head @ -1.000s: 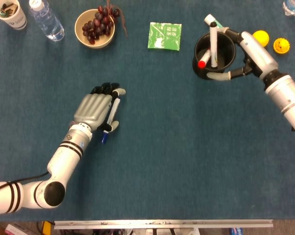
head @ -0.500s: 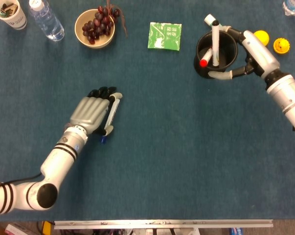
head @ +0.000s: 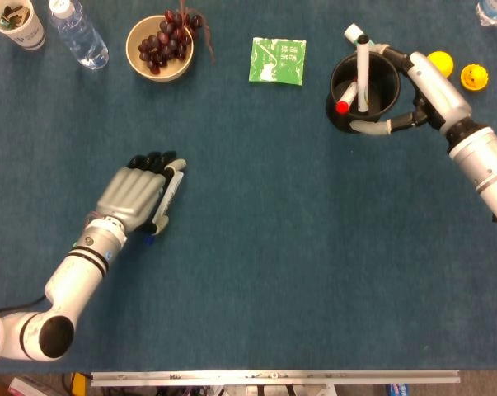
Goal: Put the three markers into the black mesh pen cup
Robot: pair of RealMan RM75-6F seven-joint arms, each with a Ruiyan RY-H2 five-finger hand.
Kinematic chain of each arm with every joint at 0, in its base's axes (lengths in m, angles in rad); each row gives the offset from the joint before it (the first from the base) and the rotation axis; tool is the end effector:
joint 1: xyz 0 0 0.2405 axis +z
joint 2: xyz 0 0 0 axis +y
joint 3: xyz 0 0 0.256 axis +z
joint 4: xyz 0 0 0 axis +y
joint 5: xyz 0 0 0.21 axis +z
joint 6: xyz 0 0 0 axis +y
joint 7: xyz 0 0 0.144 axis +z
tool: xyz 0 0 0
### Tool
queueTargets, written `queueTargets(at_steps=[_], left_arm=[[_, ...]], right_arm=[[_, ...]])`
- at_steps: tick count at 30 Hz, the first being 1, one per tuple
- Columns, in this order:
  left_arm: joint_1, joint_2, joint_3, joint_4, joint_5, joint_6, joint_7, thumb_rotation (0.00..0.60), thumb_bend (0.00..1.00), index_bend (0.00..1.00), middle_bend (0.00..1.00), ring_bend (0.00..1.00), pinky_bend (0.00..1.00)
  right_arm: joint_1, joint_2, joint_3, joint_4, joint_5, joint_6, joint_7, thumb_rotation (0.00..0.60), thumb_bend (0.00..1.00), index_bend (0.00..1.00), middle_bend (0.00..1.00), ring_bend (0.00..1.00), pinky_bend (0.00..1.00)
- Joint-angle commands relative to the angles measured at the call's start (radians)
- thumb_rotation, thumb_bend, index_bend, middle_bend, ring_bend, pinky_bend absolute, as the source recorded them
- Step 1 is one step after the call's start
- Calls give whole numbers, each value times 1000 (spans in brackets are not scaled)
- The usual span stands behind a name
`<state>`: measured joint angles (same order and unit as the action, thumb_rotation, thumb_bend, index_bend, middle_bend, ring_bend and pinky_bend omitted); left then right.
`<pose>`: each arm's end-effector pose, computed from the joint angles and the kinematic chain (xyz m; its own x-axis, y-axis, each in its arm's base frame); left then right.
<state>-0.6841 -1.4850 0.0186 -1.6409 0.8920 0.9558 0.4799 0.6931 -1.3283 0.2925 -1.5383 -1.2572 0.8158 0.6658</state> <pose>-0.2042 0.2775 -0.0311 0.4808 0.5132 0.7109 0.8768 -0.2715 -0.3969 -0.1542 -0.3675 0.0543 -0.3389 -0.4587 0.8214 -0.8978 -0.1035 -0.4282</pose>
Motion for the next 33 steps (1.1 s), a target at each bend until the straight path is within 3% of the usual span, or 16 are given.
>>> queueTargets(at_steps=[1, 7, 13, 33], left_arm=[[6, 7, -5, 4, 8, 12, -2, 600, 327, 67, 3, 0, 96], [0, 43, -53, -47, -87, -30, -59, 600, 328, 139, 3, 0, 96], [-24, 56, -57, -53, -155, -43, -29, 600, 328, 238, 3, 0, 96], [-55, 12, -59, -15, -156, -35, 1, 600, 328, 283, 2, 0, 96]], right_arm=[[-1, 1, 0, -3, 2, 1, -2, 600, 362, 526, 451, 343, 294], [-4, 9, 4, -11, 3, 6, -1, 600, 363, 526, 451, 343, 294], [-9, 19, 5, -19, -1, 9, 11, 600, 362, 526, 451, 343, 294], [-17, 29, -2, -14, -17, 12, 43, 600, 363, 526, 451, 343, 294]])
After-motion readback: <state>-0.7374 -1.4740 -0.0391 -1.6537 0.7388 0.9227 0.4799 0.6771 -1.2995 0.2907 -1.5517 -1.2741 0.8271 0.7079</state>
